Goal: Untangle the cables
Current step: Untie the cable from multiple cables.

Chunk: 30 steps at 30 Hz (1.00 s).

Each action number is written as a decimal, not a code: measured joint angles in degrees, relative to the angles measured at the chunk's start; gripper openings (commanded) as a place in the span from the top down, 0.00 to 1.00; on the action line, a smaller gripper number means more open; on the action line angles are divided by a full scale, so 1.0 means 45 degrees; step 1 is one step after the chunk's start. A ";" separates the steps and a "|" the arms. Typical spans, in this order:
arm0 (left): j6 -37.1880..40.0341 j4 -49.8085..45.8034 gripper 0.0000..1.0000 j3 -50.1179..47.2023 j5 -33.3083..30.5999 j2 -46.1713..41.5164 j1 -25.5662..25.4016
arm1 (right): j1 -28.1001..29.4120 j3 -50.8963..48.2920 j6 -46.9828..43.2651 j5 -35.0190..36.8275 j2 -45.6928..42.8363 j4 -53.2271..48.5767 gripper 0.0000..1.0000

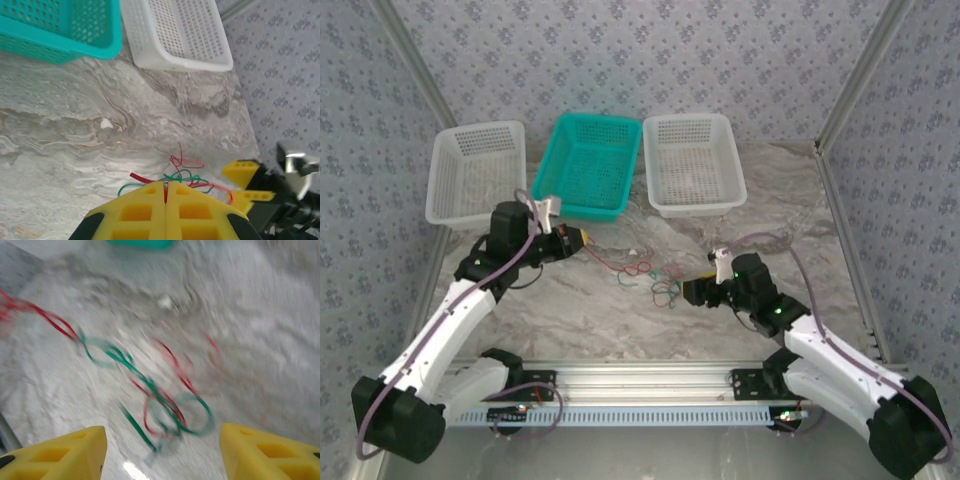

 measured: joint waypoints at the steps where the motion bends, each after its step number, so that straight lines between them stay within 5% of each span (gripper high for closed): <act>1: 0.0029 0.0010 1.00 0.0000 -0.0058 0.0000 -0.0097 | 0.0005 0.0189 -0.0228 -0.0180 -0.0262 0.0257 0.31; 5: 0.0170 0.0019 1.00 0.0005 -0.0141 0.0000 -0.0155 | 0.0228 0.0578 -0.1292 -0.0860 -0.0049 0.2166 0.29; 20: 0.0685 -0.0010 1.00 0.1093 -0.0121 0.0306 -0.0180 | 0.2769 0.0384 -0.5207 -0.1894 0.6436 0.8694 0.32; 30: 0.0296 0.0010 1.00 0.1384 0.0539 0.0437 0.0194 | 0.2841 0.1161 -0.6164 -0.0461 0.9894 1.1273 0.82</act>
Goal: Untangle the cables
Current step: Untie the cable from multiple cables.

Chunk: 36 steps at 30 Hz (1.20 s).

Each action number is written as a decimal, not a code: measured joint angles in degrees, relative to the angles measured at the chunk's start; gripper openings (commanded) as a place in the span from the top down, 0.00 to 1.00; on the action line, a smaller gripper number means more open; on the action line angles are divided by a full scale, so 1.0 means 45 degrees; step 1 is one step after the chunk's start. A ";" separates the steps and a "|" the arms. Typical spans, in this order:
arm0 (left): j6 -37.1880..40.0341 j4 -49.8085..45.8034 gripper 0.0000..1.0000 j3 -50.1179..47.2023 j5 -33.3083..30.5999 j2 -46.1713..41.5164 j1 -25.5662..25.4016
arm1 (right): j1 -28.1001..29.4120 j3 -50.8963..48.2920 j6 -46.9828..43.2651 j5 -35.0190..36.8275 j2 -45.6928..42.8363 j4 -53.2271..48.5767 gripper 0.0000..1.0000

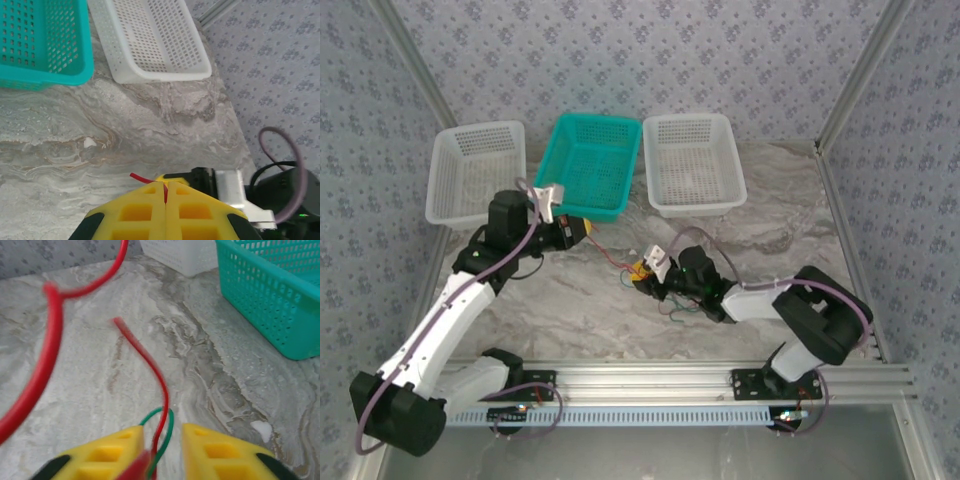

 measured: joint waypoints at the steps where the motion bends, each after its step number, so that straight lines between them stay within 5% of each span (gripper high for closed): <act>1: -0.0092 -0.0058 1.00 0.0219 0.0136 -0.0005 0.0238 | 0.0010 -0.0078 0.0015 0.0238 0.0185 0.0291 0.85; 10: 0.0500 -0.2341 1.00 0.3871 0.0520 -0.0379 0.2482 | -0.0427 -0.0602 0.0563 0.1681 0.0112 0.2064 0.91; 18: 0.0835 -0.2788 1.00 0.5134 0.0325 0.0233 0.3691 | -0.0962 -0.0928 0.0947 0.1773 -0.0238 0.1515 0.76; 24: 0.0767 -0.1919 1.00 0.6275 0.0568 0.0563 0.3823 | -0.1195 -0.1161 0.1243 0.1875 -0.0194 0.0777 0.91; 27: 0.0709 -0.1700 1.00 0.6329 0.0695 0.0733 0.3823 | -0.1292 -0.1248 0.1428 0.1923 -0.0180 0.0801 0.90; 34: 0.0505 -0.1700 1.00 0.6324 0.1161 0.1117 0.3823 | -0.1195 -0.1054 0.1637 0.1379 -0.1617 0.0136 0.44; 36: 0.0471 -0.1681 1.00 0.6319 0.1273 0.1122 0.3823 | -0.0937 -0.0486 0.1515 0.0923 -0.2093 -0.0053 0.21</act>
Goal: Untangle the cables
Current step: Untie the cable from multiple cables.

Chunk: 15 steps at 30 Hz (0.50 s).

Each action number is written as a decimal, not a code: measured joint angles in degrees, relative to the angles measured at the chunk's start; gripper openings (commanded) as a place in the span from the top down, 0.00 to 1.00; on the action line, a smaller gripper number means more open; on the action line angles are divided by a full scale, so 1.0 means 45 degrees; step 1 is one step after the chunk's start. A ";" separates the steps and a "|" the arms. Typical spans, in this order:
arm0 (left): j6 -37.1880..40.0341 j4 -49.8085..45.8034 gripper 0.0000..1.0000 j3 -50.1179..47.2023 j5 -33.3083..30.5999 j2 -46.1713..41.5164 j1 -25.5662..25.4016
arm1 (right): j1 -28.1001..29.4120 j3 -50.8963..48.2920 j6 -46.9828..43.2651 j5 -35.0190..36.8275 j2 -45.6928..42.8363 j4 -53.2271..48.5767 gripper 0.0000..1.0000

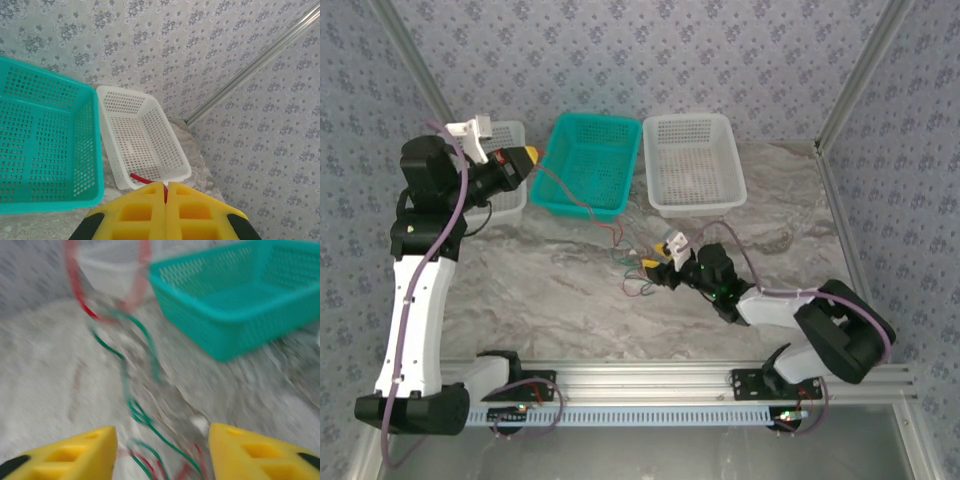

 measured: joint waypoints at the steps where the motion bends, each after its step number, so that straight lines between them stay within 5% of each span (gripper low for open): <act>1: -0.0005 0.0049 1.00 -0.0015 0.0049 0.0000 0.0000 | 0.0102 0.0369 0.0068 -0.0233 -0.0044 -0.0019 0.11; 5: -0.0146 0.0083 1.00 -0.0141 0.0121 -0.0005 0.0000 | 0.0282 0.1865 0.0384 -0.1010 0.0758 0.0680 0.00; 12: -0.0345 0.0102 1.00 -0.0151 0.0209 -0.0078 0.0000 | 0.0695 0.3084 0.0748 -0.1209 0.4590 0.2565 0.00; 15: -0.0335 -0.0039 1.00 -0.0068 0.0175 -0.0209 0.0000 | 0.1015 0.3439 0.0782 -0.0729 0.5819 0.2846 0.14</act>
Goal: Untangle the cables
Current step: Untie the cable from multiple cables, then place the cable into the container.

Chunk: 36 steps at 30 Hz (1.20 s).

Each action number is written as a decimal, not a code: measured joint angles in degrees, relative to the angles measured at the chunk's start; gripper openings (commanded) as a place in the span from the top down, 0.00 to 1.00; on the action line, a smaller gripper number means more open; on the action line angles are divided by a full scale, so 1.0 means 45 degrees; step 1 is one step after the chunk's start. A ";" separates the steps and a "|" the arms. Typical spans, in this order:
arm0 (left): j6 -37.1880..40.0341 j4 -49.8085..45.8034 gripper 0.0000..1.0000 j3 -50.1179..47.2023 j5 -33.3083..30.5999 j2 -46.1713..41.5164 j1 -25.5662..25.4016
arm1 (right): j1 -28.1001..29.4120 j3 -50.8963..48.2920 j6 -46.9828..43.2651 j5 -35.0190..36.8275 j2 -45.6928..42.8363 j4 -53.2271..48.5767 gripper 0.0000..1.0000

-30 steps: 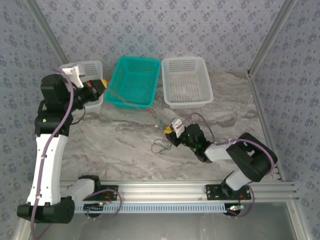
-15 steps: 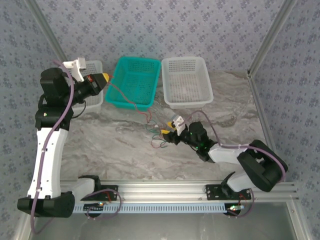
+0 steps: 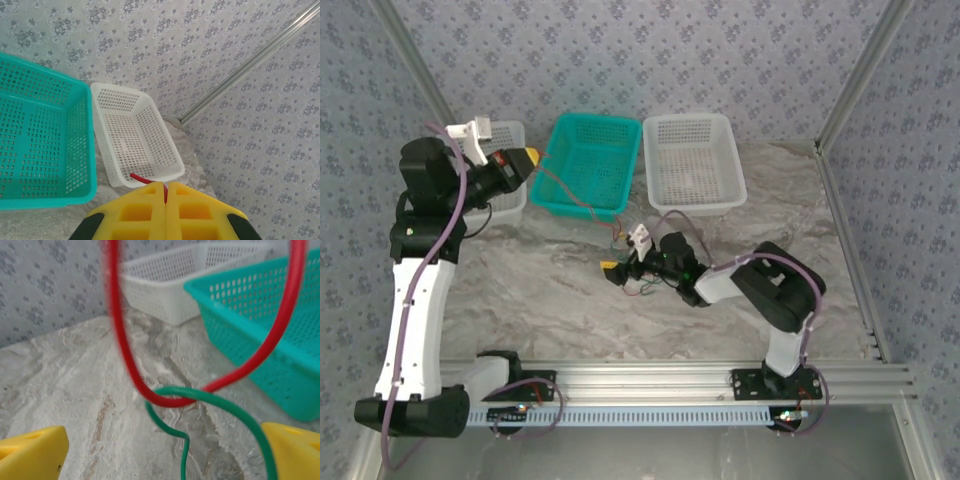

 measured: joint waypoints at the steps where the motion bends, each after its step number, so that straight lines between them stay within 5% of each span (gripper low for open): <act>1: 0.0005 -0.0049 1.00 0.0034 -0.0039 -0.0063 0.0000 | 0.0068 0.0170 0.0053 0.0170 0.0355 0.0097 0.24; 5: 0.0019 -0.0340 1.00 0.0165 -0.0185 -0.0457 0.0000 | -0.0155 0.0670 0.0486 0.0529 0.1156 0.0486 0.69; 13: 0.0607 -0.1248 1.00 0.1015 -0.0899 -0.0787 0.0000 | -0.0539 0.0651 0.1020 0.0549 0.1214 0.0801 1.00; 21: 0.1530 -0.2550 1.00 0.1919 -0.2050 -0.0763 0.0000 | -0.0811 -0.1035 0.1020 0.0641 0.0238 0.0860 1.00; 27: 0.2773 -0.3667 1.00 0.4571 -0.3881 -0.0374 0.0019 | -0.1535 -0.1953 0.0903 0.0816 -0.0568 0.0724 1.00; 36: 0.3322 -0.2458 1.00 0.5731 -0.5149 -0.0675 0.0087 | -0.2025 -0.2584 0.0675 0.1200 -0.2137 -0.0359 1.00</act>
